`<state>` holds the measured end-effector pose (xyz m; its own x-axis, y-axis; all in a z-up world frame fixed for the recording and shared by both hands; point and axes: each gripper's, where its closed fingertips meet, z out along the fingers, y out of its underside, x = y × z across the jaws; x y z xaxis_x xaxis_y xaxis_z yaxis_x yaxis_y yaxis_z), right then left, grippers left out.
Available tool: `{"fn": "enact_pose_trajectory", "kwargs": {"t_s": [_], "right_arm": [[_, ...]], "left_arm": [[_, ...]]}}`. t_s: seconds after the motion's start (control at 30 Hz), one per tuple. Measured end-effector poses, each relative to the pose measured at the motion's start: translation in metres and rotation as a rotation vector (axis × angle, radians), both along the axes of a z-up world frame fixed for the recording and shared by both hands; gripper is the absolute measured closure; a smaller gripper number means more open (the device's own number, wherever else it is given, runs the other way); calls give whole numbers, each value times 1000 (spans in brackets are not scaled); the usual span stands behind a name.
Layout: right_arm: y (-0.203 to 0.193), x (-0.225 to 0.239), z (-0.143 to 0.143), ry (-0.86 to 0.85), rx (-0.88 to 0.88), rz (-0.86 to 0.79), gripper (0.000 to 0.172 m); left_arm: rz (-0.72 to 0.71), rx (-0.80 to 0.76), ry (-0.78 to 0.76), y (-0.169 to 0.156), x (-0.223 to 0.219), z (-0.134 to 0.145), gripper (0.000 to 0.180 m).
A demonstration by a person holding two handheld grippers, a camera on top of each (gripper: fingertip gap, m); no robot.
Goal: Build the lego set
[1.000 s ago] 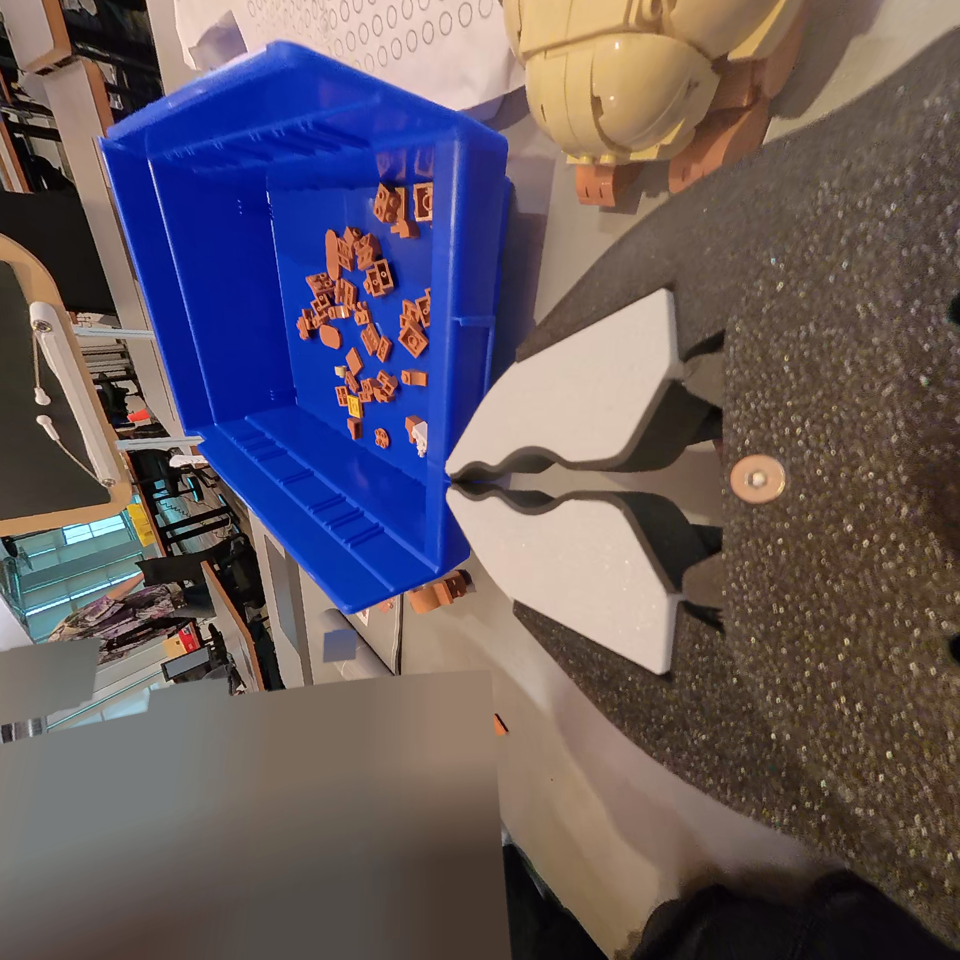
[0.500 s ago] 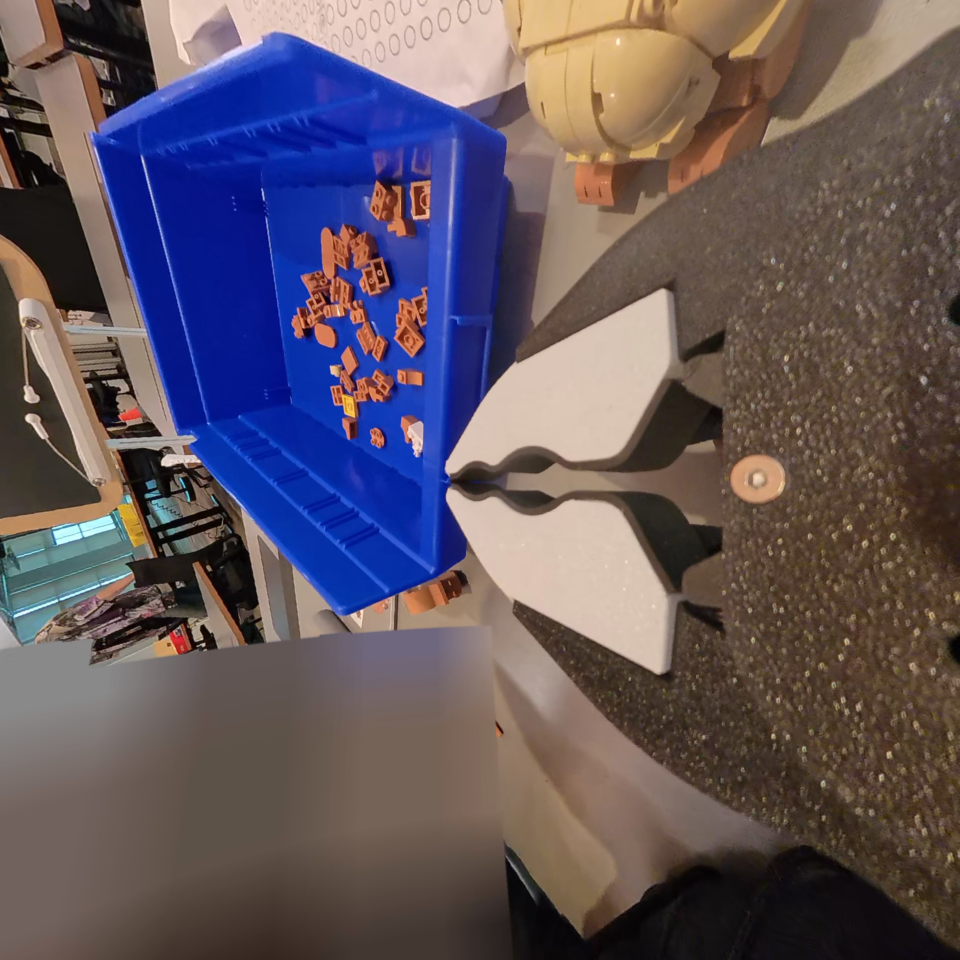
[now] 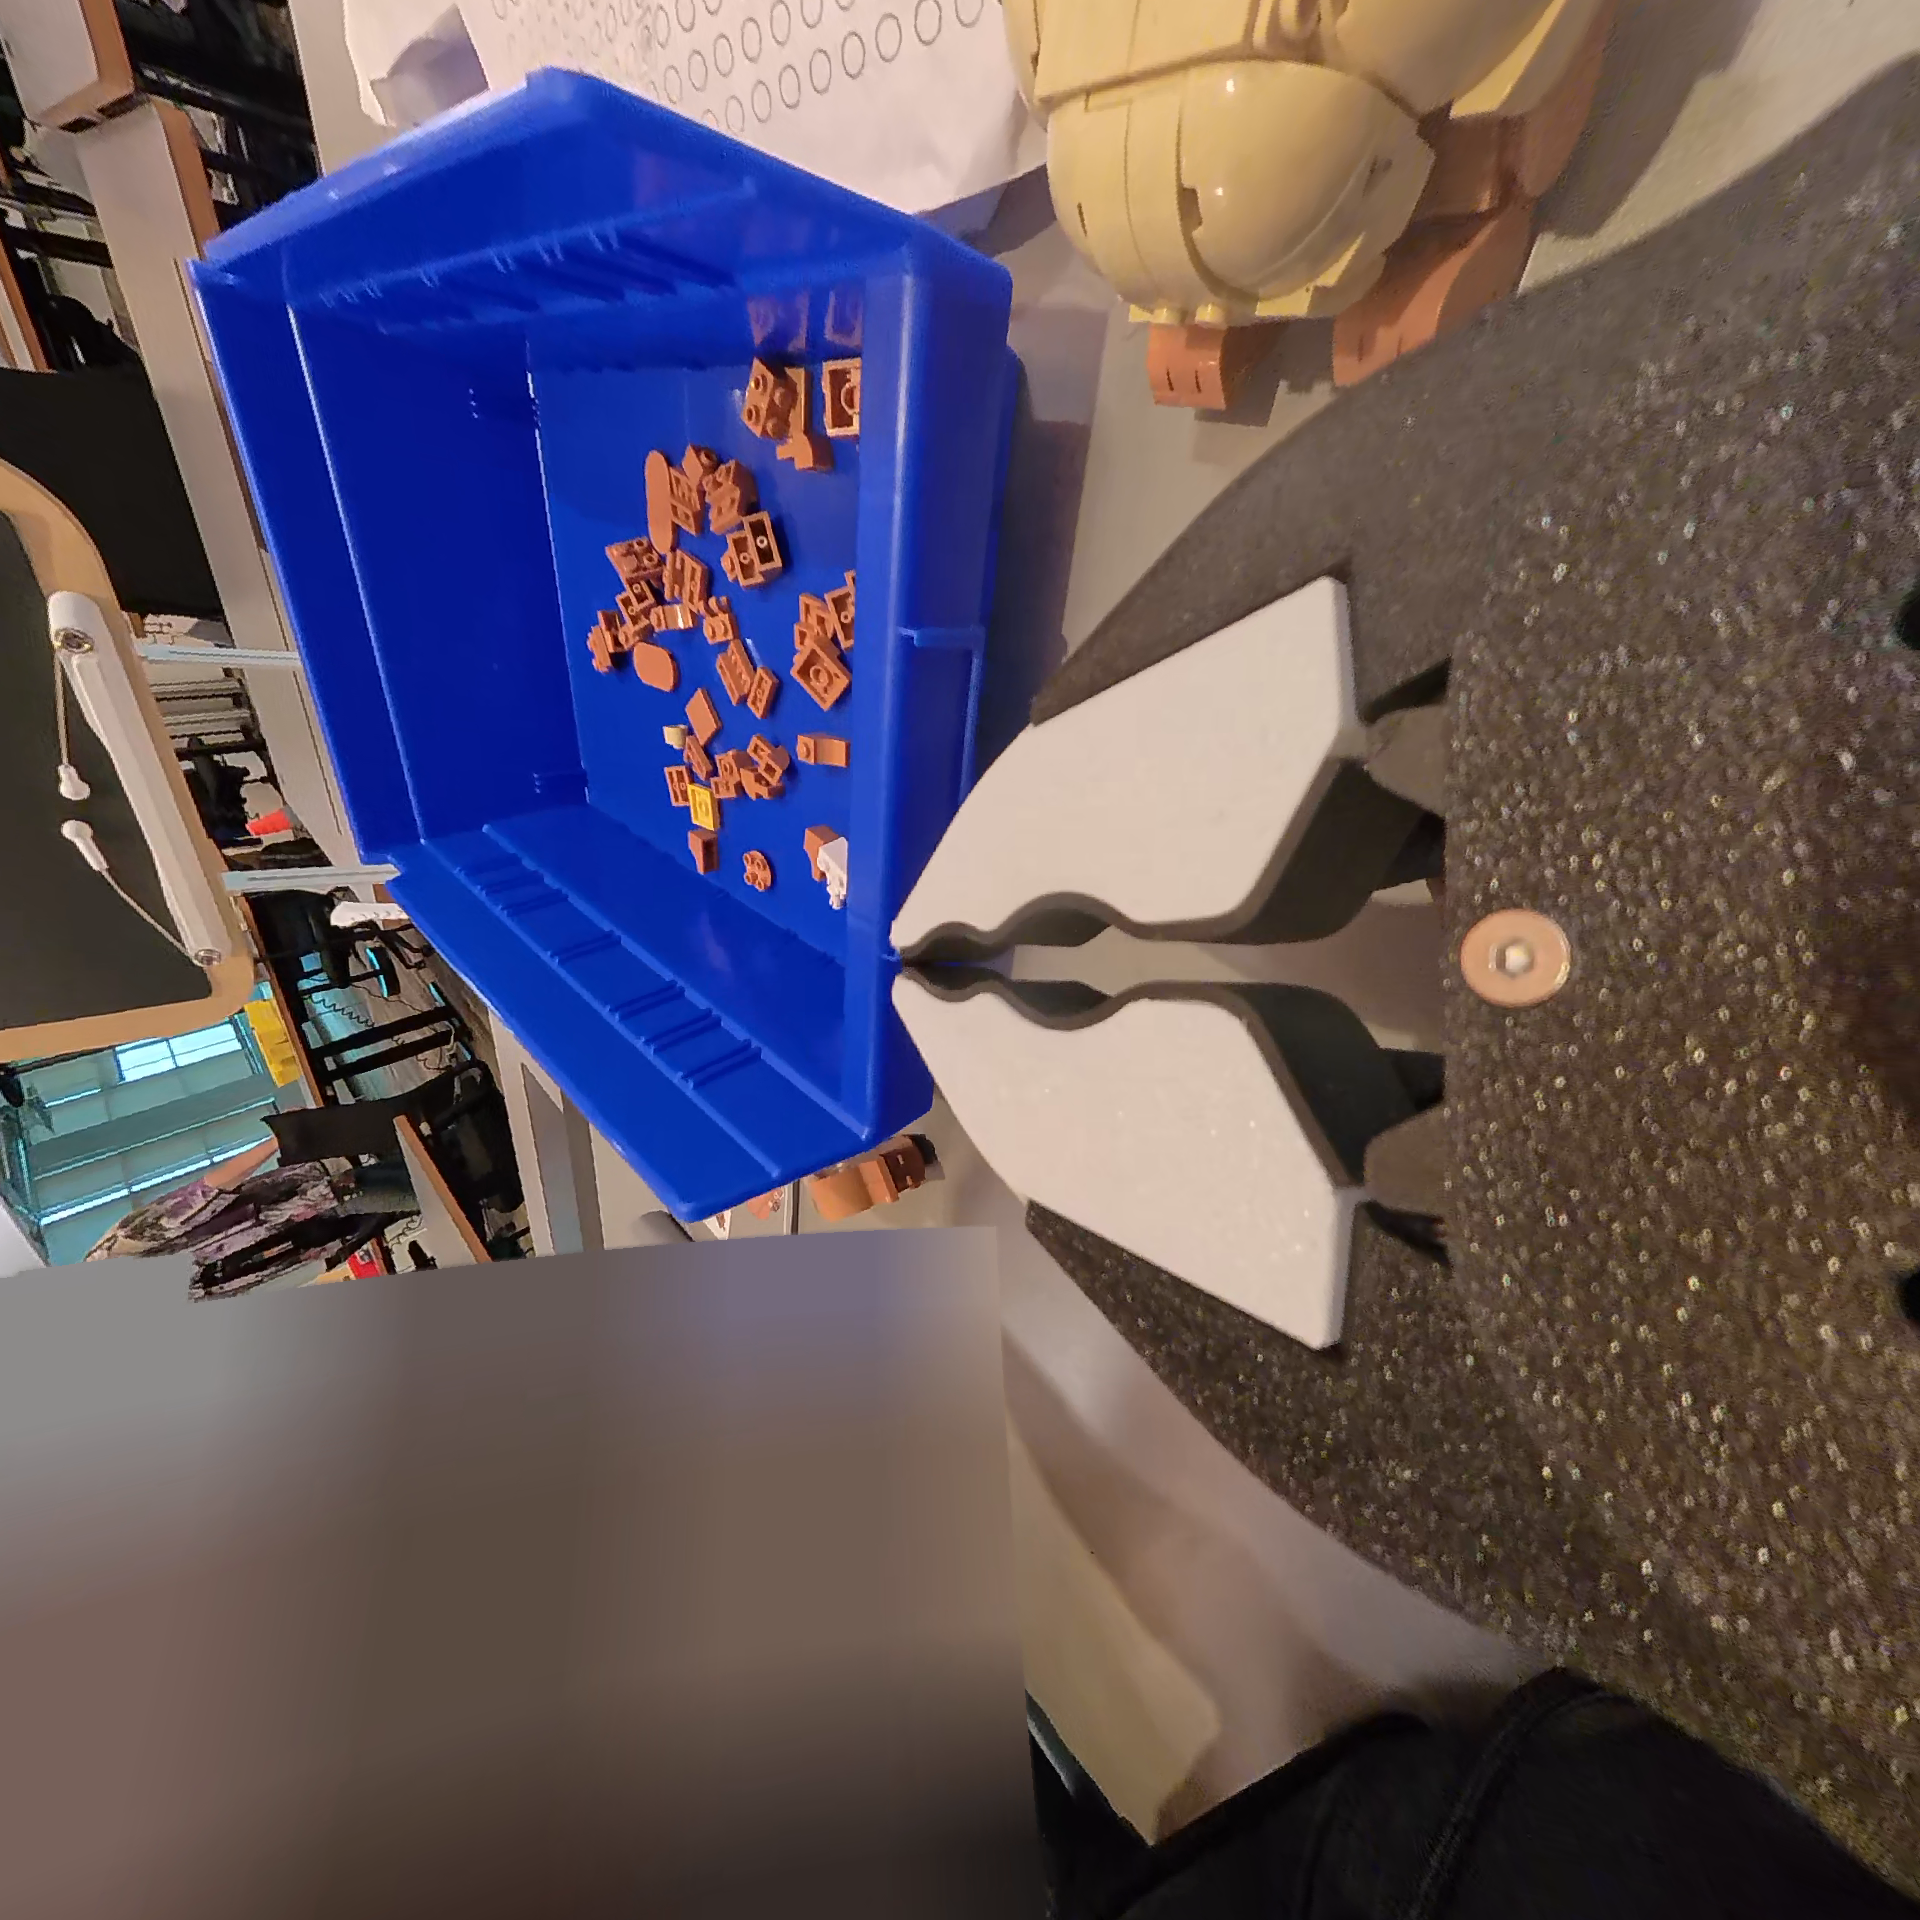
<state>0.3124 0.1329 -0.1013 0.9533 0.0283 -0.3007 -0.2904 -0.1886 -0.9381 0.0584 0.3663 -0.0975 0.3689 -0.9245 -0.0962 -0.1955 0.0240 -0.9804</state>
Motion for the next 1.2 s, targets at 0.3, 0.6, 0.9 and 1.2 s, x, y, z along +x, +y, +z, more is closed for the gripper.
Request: {"fn": "enact_pose_trajectory", "kwargs": {"t_s": [0.3,0.6,0.9,1.2], "right_arm": [[-1,4,1,2,6,-28,172],[-1,8,-1,14,-6,-50,172],[-1,21,-7,32,-45,-131,172],[-1,20,-6,32,-43,-125,172]], "left_arm": [[4,-3,-4,1,-1,0,180],[8,-6,-9,1,-1,1,180],[15,-12,-9,2,-2,1,180],[18,-18,-11,3,-2,1,180]]}}
